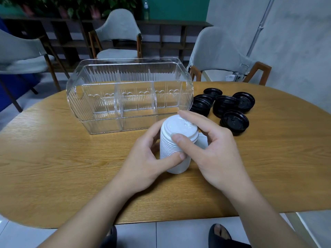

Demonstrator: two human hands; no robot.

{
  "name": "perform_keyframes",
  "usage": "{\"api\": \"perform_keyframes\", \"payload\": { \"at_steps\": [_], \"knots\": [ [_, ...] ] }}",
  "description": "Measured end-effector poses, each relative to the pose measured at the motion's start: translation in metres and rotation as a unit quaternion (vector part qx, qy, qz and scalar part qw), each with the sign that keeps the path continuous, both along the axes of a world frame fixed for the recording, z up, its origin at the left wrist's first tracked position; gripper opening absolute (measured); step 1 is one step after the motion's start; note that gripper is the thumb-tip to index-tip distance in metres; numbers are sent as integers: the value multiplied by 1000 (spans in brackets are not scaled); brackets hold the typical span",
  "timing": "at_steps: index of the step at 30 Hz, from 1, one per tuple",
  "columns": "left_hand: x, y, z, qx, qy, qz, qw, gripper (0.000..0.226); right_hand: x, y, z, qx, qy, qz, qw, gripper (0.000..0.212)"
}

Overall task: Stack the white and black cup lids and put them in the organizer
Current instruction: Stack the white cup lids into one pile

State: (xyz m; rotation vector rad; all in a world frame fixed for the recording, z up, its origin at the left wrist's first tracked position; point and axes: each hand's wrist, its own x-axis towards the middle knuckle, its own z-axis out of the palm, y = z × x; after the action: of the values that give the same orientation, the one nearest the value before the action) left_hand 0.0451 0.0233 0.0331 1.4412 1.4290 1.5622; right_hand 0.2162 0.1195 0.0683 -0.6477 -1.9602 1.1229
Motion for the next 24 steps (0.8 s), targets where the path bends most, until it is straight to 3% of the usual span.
{"api": "perform_keyframes", "payload": {
  "at_steps": [7,14,18,24],
  "knots": [
    [8,-1,-1,19,4,37,999,71,-4,-5,-6,-35,30,-19,999,57],
    [-3,5,-6,16,20,79,997,70,6,5,-6,-34,23,-6,999,74],
    [-16,8,-9,4,51,125,991,74,24,17,-6,70,-101,-103,987,53],
    [-14,10,-9,4,45,155,987,73,40,34,-26,102,-218,-132,962,37]
  ]
}}
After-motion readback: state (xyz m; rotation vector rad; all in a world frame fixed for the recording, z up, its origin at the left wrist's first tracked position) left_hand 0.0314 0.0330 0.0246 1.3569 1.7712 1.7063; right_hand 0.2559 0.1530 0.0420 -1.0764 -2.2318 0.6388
